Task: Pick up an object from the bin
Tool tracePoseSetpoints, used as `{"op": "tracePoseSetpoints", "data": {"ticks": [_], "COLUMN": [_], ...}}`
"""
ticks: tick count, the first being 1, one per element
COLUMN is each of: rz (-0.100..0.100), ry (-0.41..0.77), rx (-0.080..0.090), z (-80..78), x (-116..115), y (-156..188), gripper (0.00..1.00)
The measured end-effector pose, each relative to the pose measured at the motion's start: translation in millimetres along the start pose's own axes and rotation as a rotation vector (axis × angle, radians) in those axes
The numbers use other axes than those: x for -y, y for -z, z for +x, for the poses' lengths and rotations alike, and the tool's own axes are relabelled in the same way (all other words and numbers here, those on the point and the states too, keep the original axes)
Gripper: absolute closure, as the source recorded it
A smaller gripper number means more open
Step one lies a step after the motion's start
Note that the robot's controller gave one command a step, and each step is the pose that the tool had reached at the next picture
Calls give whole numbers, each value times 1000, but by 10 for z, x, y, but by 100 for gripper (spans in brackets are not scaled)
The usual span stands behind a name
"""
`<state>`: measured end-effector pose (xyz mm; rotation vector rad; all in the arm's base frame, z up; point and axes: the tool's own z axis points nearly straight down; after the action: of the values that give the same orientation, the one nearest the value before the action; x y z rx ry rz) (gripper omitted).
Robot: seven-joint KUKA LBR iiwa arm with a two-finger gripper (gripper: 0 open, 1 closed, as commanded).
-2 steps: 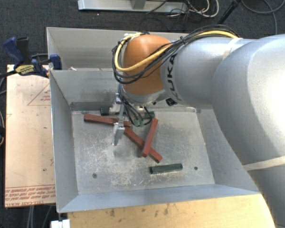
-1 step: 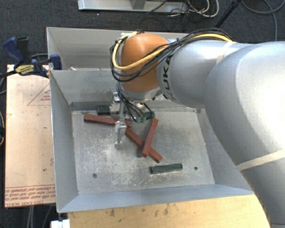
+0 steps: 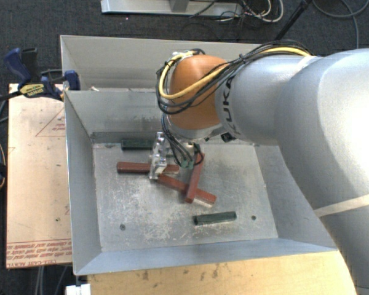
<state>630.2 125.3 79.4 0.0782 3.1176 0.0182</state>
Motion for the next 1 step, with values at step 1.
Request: {"op": "tracePoseSetpoints", "data": {"ticks": [1], "rz": [0], "ry": [0], "rx": [0], "z": [0], "x": [0], "y": [0], "gripper": [100]}}
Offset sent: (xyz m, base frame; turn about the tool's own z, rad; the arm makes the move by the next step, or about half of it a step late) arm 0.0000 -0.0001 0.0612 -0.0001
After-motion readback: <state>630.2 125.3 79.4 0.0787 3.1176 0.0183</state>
